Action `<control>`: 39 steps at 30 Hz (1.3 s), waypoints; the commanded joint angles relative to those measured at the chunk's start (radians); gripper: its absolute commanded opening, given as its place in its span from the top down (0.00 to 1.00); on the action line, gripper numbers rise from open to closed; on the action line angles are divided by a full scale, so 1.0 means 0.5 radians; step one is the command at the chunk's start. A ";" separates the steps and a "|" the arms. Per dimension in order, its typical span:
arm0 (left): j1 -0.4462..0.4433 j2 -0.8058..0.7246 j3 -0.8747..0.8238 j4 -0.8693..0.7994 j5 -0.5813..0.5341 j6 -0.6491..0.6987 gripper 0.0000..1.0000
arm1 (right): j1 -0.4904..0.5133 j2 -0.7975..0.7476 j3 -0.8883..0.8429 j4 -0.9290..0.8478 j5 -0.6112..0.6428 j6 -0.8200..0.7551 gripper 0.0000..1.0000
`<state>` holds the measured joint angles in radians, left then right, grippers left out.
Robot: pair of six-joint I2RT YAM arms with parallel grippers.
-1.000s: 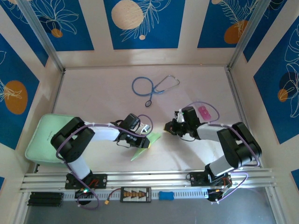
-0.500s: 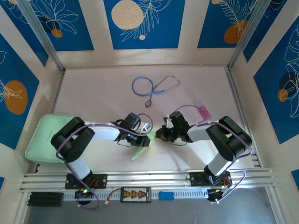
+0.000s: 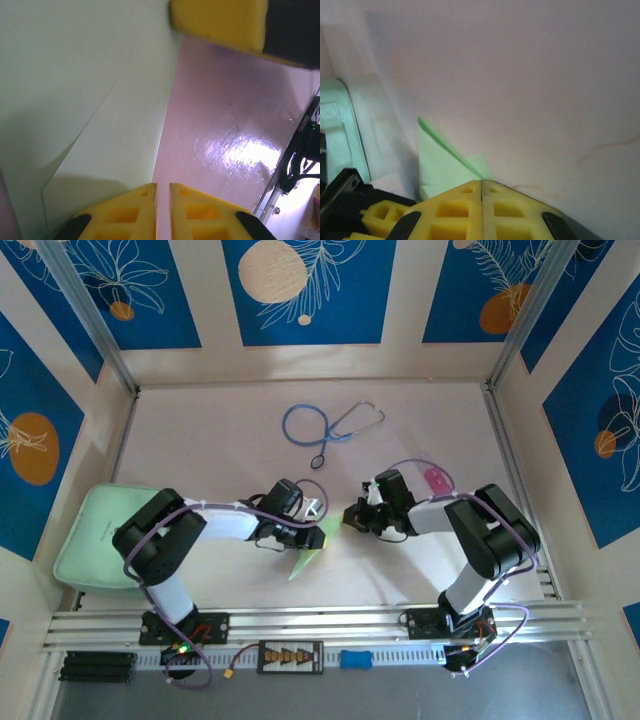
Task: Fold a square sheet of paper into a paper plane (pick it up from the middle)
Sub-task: Fold the wing for the fifth time at the center of the table.
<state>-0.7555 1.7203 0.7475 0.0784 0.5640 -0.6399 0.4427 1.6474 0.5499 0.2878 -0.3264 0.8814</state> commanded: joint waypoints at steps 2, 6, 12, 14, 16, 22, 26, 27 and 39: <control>-0.006 0.016 0.036 0.084 -0.027 -0.064 0.85 | -0.074 -0.134 0.048 -0.159 0.016 -0.095 0.94; -0.011 -0.050 0.072 0.172 -0.007 -0.152 0.80 | -0.047 -0.326 0.073 -0.308 0.068 -0.104 0.92; 0.014 -0.529 0.128 -0.247 -0.278 0.067 0.63 | 0.129 -0.612 -0.086 -0.359 0.216 0.082 0.83; 0.068 -0.611 0.096 -0.419 -0.368 0.148 0.62 | 0.224 -0.679 -0.134 -0.342 0.268 0.143 0.81; 0.162 -0.627 0.032 -0.531 -0.369 0.178 0.63 | 0.325 -0.714 -0.154 -0.346 0.318 0.195 0.80; 0.299 -0.501 -0.096 -0.469 -0.003 0.213 0.64 | 0.566 -0.661 -0.140 -0.265 0.412 0.314 0.79; 0.299 -0.406 -0.087 -0.458 0.069 0.230 0.64 | 0.657 -0.553 -0.088 -0.245 0.410 0.332 0.79; 0.299 -0.384 -0.081 -0.448 0.096 0.234 0.64 | 0.678 -0.524 -0.079 -0.234 0.409 0.339 0.79; 0.288 -0.243 -0.080 -0.488 0.168 0.270 0.64 | 0.808 -0.378 -0.067 -0.126 0.490 0.458 0.78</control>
<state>-0.6060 1.5803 0.7033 -0.1444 0.6071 -0.5392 0.8371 1.4414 0.4976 0.2020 -0.0967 1.0874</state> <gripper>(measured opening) 0.354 0.216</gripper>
